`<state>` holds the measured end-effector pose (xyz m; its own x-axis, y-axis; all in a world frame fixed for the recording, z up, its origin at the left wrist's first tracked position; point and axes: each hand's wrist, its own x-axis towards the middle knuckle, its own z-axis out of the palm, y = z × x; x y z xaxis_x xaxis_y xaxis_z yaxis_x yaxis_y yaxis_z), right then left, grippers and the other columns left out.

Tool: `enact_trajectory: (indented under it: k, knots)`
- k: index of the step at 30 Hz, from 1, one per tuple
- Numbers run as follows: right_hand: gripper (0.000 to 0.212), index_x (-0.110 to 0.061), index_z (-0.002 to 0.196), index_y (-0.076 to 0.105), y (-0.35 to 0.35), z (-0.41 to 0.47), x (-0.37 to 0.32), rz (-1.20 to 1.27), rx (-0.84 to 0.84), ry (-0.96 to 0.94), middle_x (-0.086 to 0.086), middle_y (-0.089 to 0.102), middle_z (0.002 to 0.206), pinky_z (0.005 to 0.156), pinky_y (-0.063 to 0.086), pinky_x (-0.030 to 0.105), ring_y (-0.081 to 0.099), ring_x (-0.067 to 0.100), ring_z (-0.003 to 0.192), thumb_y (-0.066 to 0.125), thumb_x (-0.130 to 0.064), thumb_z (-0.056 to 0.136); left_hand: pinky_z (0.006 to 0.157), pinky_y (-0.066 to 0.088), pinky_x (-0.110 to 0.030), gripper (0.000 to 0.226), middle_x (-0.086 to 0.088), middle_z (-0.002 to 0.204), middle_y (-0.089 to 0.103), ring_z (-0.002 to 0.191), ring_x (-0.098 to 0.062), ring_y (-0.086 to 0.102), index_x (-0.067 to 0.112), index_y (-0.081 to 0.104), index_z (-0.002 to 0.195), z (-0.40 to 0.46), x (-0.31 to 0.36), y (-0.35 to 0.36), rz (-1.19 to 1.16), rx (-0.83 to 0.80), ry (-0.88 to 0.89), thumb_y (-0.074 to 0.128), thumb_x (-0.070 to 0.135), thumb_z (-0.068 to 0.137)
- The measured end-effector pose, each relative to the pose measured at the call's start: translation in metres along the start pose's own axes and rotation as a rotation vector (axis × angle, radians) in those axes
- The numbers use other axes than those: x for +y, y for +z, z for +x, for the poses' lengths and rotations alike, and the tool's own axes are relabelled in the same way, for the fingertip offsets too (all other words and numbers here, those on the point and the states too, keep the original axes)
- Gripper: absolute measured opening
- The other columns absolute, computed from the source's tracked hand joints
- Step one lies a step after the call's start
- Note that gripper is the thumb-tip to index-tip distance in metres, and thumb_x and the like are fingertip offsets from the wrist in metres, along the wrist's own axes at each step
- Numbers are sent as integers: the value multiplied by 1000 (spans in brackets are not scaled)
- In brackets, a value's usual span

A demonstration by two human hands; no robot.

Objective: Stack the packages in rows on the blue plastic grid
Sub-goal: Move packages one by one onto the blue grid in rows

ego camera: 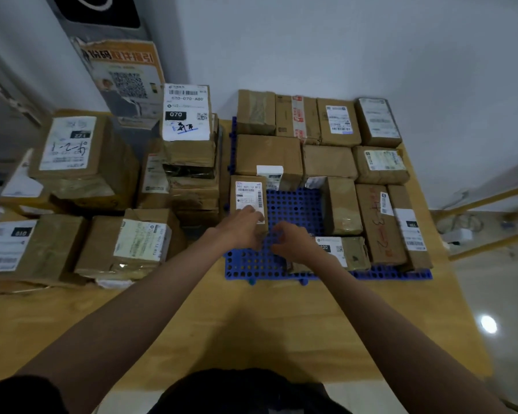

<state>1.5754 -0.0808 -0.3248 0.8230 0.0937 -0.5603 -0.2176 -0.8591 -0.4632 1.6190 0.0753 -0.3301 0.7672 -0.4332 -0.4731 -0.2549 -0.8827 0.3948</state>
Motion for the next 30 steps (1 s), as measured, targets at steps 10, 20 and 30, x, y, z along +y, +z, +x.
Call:
enact_trajectory:
  k: [10,20,30]
  knots:
    - [45,-20,128,54,15,-24,-30,-86,-94,-200,-7,57,89,50,41,20,55,6,67,68,-18,86,95,47,-32,77,-1,140,50,126,-20,49,28,43,143,-85,-7,11,-129,35,-33,81,22,76]
    - [59,-17,139,47,61,-44,-86,-210,-159,-355,7,59,126,99,47,41,58,24,115,68,-27,85,89,45,-33,65,-6,135,53,120,-25,52,16,44,140,-174,-44,26,-23,-1,-231,72,37,85]
    - [44,-22,118,60,90,-67,-158,-302,-201,-517,-3,62,111,83,56,37,61,12,90,69,-43,80,90,43,-30,61,-3,132,56,119,-22,52,18,48,138,-253,-95,17,-138,7,-407,72,38,86]
